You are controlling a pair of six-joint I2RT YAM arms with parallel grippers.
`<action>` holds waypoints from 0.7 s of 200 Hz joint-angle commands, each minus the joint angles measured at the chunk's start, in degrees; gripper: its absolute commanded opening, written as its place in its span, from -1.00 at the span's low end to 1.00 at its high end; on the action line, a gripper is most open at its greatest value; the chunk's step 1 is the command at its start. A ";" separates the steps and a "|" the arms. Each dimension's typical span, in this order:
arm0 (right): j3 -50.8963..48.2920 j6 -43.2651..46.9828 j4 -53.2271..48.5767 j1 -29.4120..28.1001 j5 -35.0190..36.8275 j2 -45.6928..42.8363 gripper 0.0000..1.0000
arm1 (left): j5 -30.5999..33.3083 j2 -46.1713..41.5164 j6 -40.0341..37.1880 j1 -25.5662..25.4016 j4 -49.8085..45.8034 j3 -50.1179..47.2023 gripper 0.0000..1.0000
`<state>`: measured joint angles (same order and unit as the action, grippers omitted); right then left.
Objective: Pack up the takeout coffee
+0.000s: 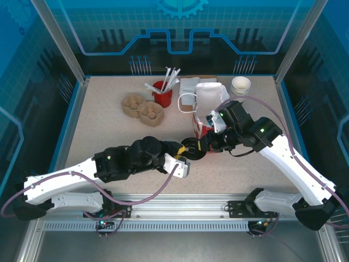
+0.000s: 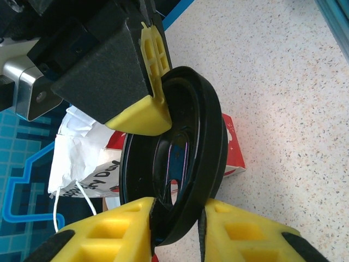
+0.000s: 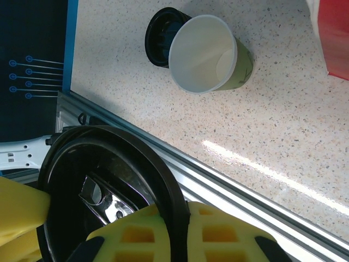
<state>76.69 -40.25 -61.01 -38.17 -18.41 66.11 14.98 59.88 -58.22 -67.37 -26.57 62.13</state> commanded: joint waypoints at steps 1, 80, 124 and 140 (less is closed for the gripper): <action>-0.31 0.19 -0.36 0.11 -2.70 -0.87 -0.99 | 3.11 1.24 -0.80 -0.40 2.46 -0.19 -0.53; -0.31 0.04 2.39 1.84 0.51 -3.61 -0.21 | 2.04 -3.40 12.16 0.01 9.09 -4.53 -0.66; 0.17 0.35 2.22 6.23 3.76 -8.07 0.05 | 1.43 -7.48 18.72 1.42 8.46 -7.11 -0.65; -0.58 1.34 3.53 6.73 4.49 -10.19 0.06 | 0.92 -8.39 22.60 2.44 7.33 -7.10 -0.67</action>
<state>76.69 -40.40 -59.09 -32.71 -15.27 59.13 16.71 53.39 -43.46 -66.32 -20.05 55.61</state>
